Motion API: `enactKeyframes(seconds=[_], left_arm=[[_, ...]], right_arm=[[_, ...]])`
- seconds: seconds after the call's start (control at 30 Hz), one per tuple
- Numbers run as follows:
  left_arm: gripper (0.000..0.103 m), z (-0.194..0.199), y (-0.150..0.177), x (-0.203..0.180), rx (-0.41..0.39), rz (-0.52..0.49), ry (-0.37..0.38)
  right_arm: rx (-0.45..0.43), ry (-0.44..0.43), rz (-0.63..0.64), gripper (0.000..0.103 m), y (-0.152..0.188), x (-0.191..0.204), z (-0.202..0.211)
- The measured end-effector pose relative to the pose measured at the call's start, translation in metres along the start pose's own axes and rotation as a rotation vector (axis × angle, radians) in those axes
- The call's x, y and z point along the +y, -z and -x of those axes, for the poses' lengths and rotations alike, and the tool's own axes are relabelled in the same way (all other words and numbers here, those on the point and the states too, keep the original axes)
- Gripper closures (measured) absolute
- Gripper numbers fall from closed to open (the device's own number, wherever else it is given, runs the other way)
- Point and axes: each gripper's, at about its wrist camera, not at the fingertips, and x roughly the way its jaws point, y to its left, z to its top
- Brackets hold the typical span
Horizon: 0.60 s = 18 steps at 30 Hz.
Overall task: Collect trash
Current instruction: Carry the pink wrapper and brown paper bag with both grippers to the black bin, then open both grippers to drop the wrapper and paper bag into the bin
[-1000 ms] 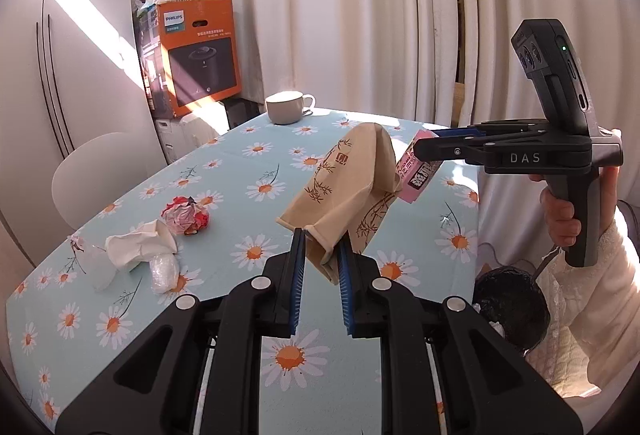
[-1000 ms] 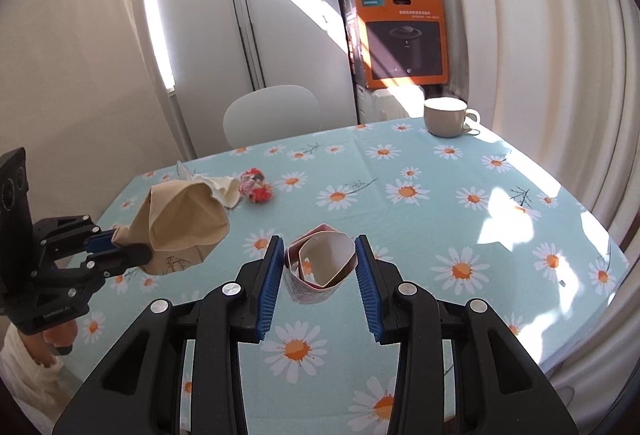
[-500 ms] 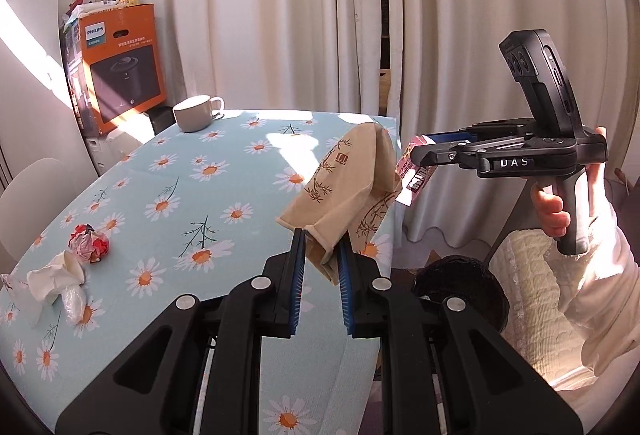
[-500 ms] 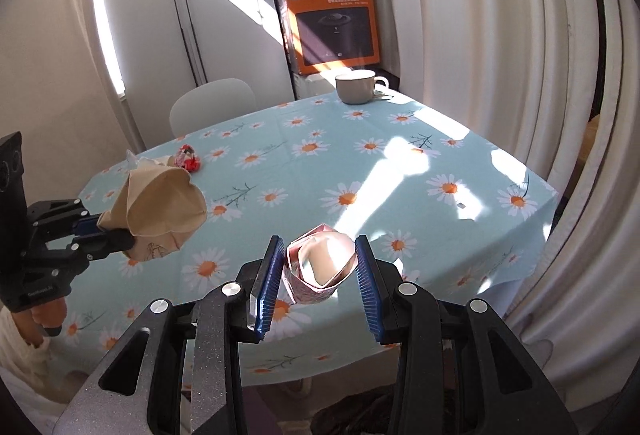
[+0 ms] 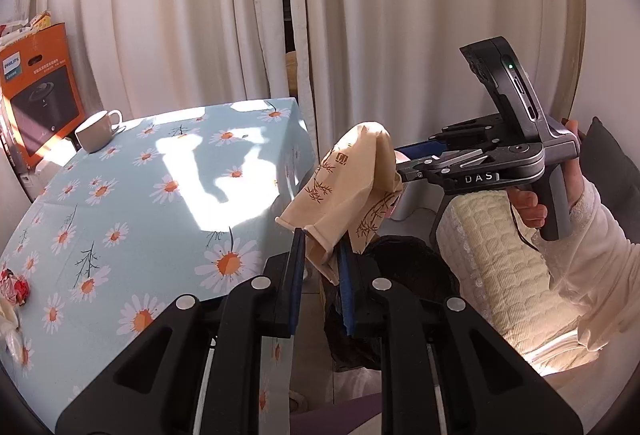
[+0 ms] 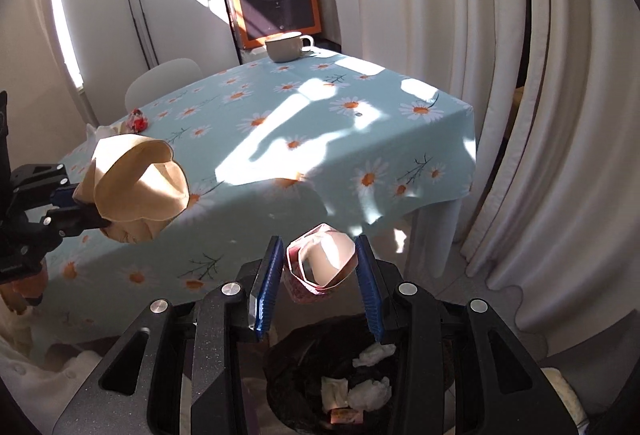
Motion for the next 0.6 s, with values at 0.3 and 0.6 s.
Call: enactKeyframes(seconds=[0.3,0.6], left_arm=[[0.086,-0.067,0.014,-0.039,0.149,-0.080,0.067],[0.009,-0.095,0.018,-0.058,0.143,-0.118,0.084]], right_arm=[[0.120,0.037,-0.104,0.068,0.058,-0.048,-0.026],[0.186,0.165,-0.135,0.019,0.100,-0.077,-0.049]])
